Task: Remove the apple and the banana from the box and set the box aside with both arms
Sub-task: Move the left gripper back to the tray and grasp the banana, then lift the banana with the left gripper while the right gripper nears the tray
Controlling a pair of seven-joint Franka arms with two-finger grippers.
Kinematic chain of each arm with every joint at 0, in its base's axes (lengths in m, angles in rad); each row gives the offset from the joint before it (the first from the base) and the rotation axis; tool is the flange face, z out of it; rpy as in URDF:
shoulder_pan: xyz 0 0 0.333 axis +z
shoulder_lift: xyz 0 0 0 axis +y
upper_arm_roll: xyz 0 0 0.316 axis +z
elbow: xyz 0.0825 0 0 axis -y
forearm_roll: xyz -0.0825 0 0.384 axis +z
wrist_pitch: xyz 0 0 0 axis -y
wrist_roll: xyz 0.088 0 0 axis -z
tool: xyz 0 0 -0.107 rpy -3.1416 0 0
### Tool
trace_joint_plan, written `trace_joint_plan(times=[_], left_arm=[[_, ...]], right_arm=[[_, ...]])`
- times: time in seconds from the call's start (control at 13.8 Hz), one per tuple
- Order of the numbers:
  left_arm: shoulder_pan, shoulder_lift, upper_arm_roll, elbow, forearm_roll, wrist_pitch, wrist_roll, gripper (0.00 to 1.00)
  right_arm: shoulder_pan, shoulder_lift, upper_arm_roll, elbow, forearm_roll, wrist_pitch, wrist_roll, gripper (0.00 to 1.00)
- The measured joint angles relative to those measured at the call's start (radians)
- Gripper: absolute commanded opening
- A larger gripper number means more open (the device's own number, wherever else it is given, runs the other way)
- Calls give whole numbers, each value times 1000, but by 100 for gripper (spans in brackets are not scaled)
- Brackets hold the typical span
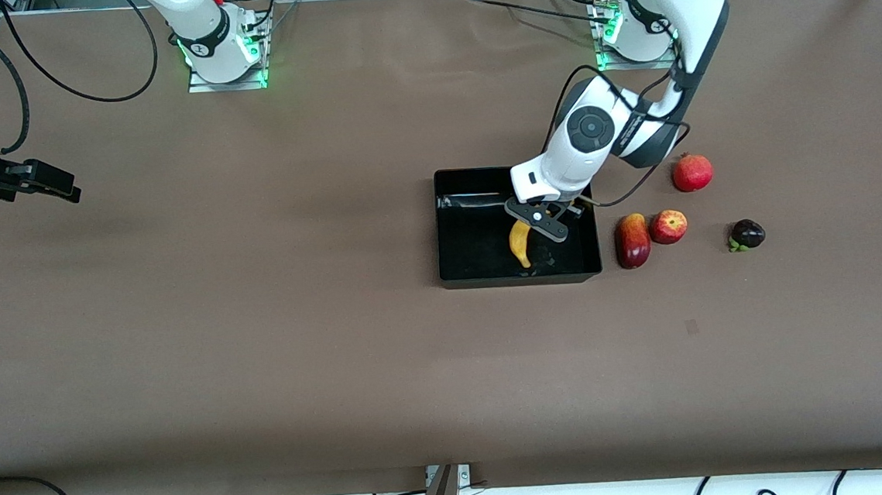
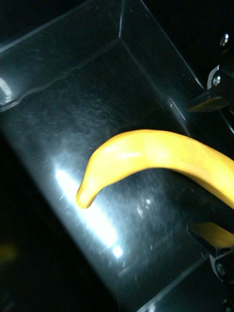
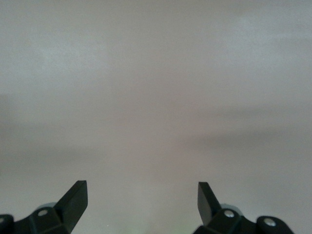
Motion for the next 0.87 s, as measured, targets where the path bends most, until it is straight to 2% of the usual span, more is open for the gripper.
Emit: trace_joint_plan(times=[0.22,0.51,0.58,0.65,0.72,0.87], left_arm=[[-1,33,1,-4,0,16,0,100],[-1,40,3,-10,0,16,0,55],[-1,43,3,-13,0,16,0,36],[-1,46,4,-16,0,16,0,12],[-1,49,4,-17,0,16,0,0],[-1,46,7,-17,3,17,2,0]], right_arm=[[0,0,0,0,0,0,0,100],[0,0,0,0,0,0,0,100],[0,0,0,0,0,0,0,100],[0,0,0,0,0,0,0,100],[0,0,0,0,0,0,0,100],[0,0,0,0,0,0,0,100]])
